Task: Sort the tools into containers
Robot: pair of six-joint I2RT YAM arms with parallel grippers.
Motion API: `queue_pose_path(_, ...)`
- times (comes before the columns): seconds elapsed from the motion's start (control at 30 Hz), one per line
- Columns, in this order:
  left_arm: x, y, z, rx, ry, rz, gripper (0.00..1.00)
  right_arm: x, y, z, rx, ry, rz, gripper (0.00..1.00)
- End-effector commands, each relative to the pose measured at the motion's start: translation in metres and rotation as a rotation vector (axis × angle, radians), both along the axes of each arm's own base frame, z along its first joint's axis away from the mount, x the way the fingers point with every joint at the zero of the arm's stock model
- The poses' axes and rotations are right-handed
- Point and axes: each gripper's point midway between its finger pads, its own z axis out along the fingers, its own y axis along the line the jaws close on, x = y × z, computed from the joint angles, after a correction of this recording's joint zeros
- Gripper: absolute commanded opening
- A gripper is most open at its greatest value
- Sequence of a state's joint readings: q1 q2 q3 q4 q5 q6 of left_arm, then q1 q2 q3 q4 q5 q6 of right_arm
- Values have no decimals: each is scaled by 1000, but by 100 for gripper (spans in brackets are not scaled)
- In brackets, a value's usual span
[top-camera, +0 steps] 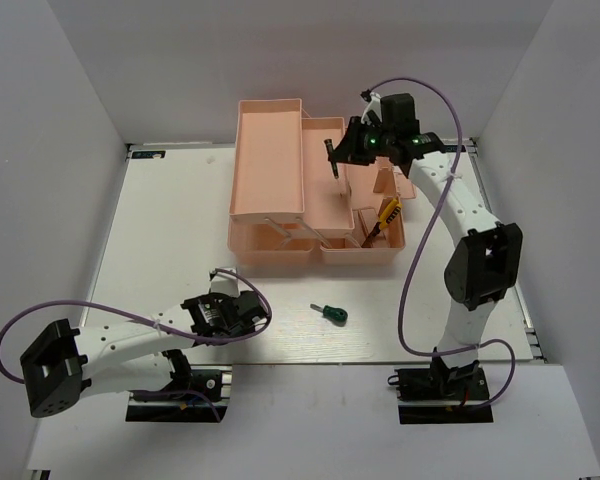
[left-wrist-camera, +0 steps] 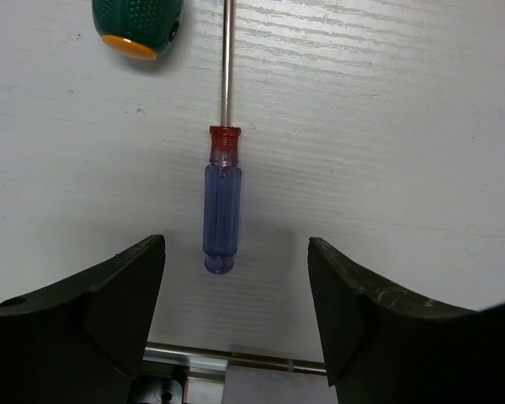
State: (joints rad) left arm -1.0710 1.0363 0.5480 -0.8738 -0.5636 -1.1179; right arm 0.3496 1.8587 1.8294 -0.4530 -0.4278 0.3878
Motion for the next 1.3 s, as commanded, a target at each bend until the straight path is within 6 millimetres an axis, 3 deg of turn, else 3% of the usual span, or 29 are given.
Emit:
queue_pose_path(0.0, 2, -4, 0, -35, -17, 42, 78, 15, 2, -3, -11, 4, -98, 16)
queue_pose_path(0.1, 2, -4, -2, -35, -17, 42, 77, 11, -1, -21, -48, 37, -86, 38)
queue_pose_path(0.2, 2, -3, -5, -35, -17, 42, 72, 6, -4, -25, -62, 31, -71, 45)
queue_pose_path(0.27, 3, -5, -4, -45, -22, 42, 70, 4, -6, -24, -64, 22, -66, 45)
queue_pose_path(0.3, 2, -5, -6, -45, -22, 42, 69, -1, -9, -12, -62, -11, -57, 45)
queue_pose_path(0.37, 2, -5, -6, -45, -22, 42, 69, -6, -9, -19, -57, -1, -40, 45)
queue_pose_path(0.4, 5, -6, -5, -49, -34, 44, 67, -11, -12, -1, -44, -50, -32, 45)
queue_pose_path(0.5, 5, -2, -12, -32, -37, 47, 66, -29, -20, 6, -34, -74, -11, 45)
queue_pose_path(0.53, 3, 1, -15, -23, -32, 47, 65, -34, -26, -11, -45, -39, -13, 45)
queue_pose_path(0.63, 4, 3, -23, -9, -35, 49, 62, -52, -36, 5, -35, -93, 6, 45)
queue_pose_path(0.67, 3, 3, -25, -3, -30, 56, 62, -60, -40, -11, -50, -63, 12, 45)
queue_pose_path(0.7, 5, 5, -27, -2, -39, 58, 61, -67, -42, -8, -49, -80, 26, 45)
queue_pose_path(0.73, 4, 6, -31, 8, -35, 58, 61, -77, -47, -22, -61, -56, 30, 47)
queue_pose_path(0.8, 1, 10, -36, 23, -25, 65, 58, -83, -54, -25, -73, -73, 38, 47)
queue_pose_path(0.83, 3, 8, -36, 12, -31, 65, 54, -95, -57, -32, -78, -65, 45, 47)
queue_pose_path(0.93, 3, 8, -36, 12, -31, 65, 28, -115, -62, -44, -91, -68, 98, 47)
queue_pose_path(0.97, 3, 8, -36, 12, -31, 65, 17, -118, -63, -46, -104, -88, 124, 50)
queue_pose_path(1.0, 3, 8, -36, 12, -31, 65, 12, -124, -64, -44, -126, -131, 168, 54)
queue_pose_path(1.03, 3, 6, -34, 0, -37, 66, 8, -140, -64, -56, -125, -95, 224, 60)
queue_pose_path(1.07, 3, 8, -32, -3, -38, 66, 5, -148, -65, -53, -153, -158, 287, 82)
queue_pose_path(1.1, 3, 6, -28, -10, -42, 66, 0, -156, -68, -59, -195, -200, 361, 90)
queue_pose_path(1.17, 5, 0, -19, -36, -48, 53, 0, -196, -68, -69, -191, -217, 552, 90)
queue_pose_path(1.27, 16, -28, 14, -119, -103, -54, 0, -235, -71, -87, -187, -262, 729, 90)
